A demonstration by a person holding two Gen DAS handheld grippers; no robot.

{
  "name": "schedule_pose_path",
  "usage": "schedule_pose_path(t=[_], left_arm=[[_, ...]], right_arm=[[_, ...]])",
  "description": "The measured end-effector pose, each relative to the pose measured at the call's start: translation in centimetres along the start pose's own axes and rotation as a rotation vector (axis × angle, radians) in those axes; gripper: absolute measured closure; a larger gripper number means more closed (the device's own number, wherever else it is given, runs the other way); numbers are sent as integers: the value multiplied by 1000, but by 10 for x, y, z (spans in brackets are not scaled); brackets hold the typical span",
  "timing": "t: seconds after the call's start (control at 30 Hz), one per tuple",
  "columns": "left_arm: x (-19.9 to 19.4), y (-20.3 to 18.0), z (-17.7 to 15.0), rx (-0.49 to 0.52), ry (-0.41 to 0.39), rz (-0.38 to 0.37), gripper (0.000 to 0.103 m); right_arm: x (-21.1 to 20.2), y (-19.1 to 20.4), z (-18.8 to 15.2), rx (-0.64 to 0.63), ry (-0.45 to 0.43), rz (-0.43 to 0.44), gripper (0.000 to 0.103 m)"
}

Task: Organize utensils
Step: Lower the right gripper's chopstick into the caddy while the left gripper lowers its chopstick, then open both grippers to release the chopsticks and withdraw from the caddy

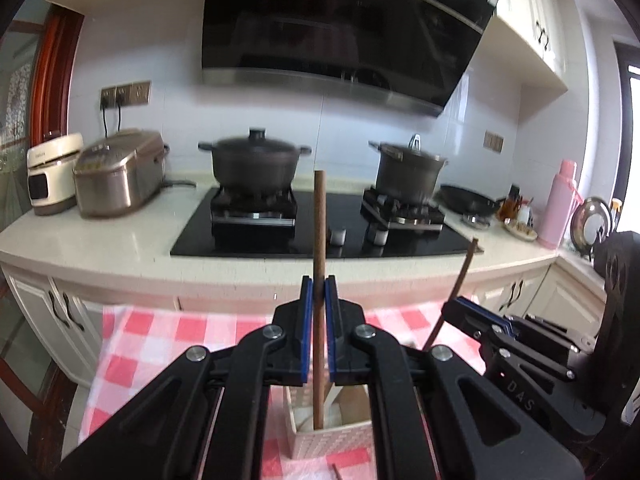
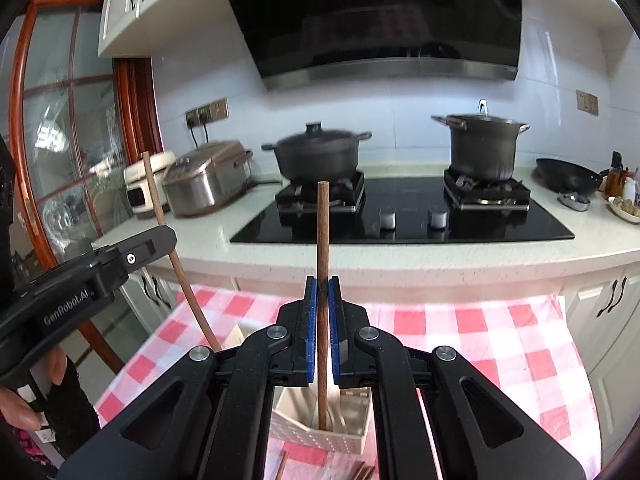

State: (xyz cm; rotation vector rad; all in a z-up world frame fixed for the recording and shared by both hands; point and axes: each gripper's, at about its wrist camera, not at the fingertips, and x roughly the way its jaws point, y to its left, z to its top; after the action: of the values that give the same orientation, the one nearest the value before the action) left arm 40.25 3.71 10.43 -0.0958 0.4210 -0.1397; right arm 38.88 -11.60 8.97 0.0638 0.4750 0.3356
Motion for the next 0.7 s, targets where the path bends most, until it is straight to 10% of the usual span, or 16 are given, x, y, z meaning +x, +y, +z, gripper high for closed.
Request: schedule_pose_path(t=[0.23, 0.37, 0.7], left_arm=[[13, 17, -20, -25, 42, 45, 83], [2, 26, -21, -31, 12, 79, 68], [-37, 42, -36, -66, -24, 135, 39]], right_arm=[[21, -14, -6, 64, 48, 6, 91], [15, -18, -5, 76, 35, -4, 66], [-17, -26, -14, 82, 14, -33, 65]])
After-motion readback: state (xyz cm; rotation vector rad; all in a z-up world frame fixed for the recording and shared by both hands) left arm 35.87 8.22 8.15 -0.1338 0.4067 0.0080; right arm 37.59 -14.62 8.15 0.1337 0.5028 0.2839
